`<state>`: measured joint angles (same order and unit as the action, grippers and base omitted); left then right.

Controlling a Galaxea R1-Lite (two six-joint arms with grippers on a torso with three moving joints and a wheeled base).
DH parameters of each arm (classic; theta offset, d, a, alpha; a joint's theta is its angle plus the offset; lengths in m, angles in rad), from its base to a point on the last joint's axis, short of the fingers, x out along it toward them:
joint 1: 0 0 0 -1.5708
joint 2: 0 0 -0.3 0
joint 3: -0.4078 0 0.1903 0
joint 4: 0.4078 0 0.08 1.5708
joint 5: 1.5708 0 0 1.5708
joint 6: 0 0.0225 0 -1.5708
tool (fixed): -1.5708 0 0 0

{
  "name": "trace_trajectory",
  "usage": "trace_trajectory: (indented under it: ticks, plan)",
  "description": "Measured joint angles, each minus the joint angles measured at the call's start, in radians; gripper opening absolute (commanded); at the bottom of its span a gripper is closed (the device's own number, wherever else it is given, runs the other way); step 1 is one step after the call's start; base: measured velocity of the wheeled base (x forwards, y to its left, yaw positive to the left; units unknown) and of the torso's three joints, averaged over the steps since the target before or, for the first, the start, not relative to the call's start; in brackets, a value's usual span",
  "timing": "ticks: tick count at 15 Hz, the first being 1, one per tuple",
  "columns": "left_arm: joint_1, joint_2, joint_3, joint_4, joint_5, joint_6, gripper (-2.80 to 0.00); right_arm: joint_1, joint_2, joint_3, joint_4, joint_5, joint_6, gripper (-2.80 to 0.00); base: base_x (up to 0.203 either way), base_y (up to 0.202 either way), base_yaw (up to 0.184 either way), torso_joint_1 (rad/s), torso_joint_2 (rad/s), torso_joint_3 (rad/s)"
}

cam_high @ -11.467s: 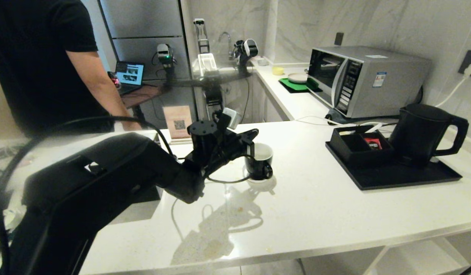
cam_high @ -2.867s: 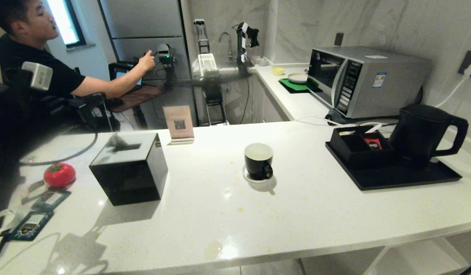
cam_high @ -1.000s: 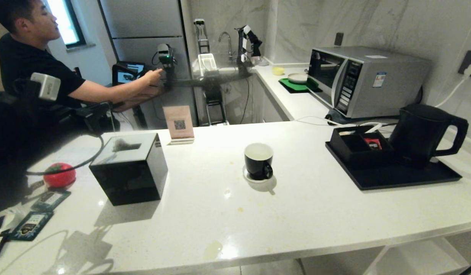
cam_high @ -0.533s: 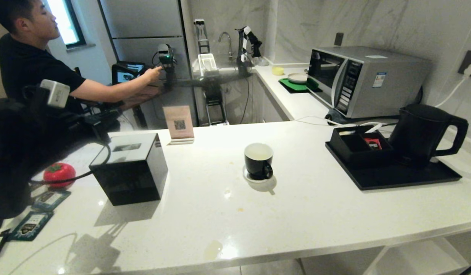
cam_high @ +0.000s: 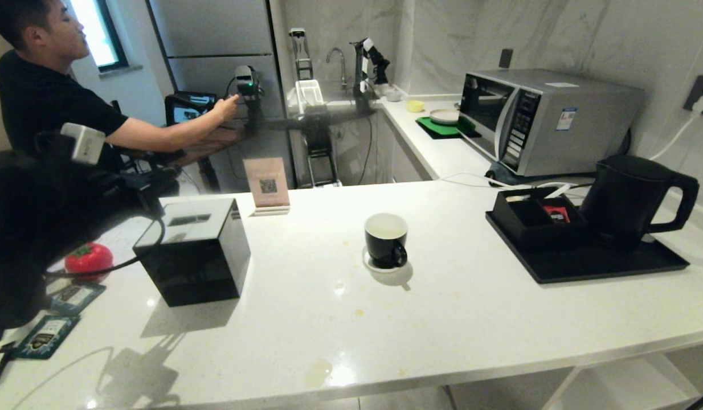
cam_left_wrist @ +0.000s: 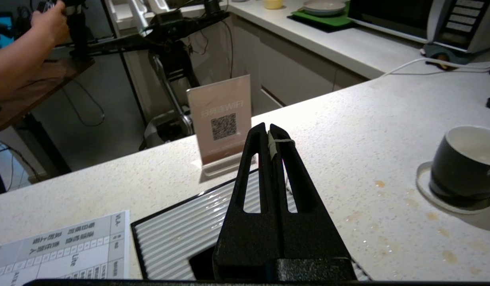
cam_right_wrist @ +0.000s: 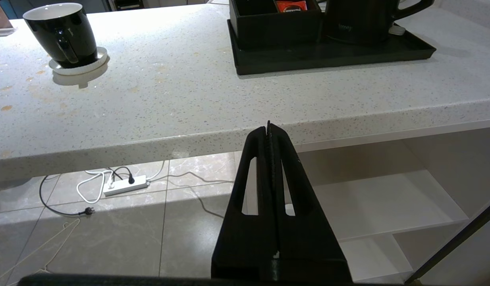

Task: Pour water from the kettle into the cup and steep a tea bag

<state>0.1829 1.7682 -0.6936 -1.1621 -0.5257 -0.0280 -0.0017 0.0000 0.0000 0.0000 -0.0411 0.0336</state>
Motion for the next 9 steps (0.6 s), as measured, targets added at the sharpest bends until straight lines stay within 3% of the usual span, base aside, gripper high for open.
trace_trajectory:
  ticks: [9]
  plan:
    - [0.022, 0.050, -0.007, -0.002, 0.001, 0.006, -2.80, 0.000, 0.000, 0.000, 0.000, 0.000, 0.000, -2.80, 0.000, 0.000, 0.000, 0.000, 0.00, 0.000]
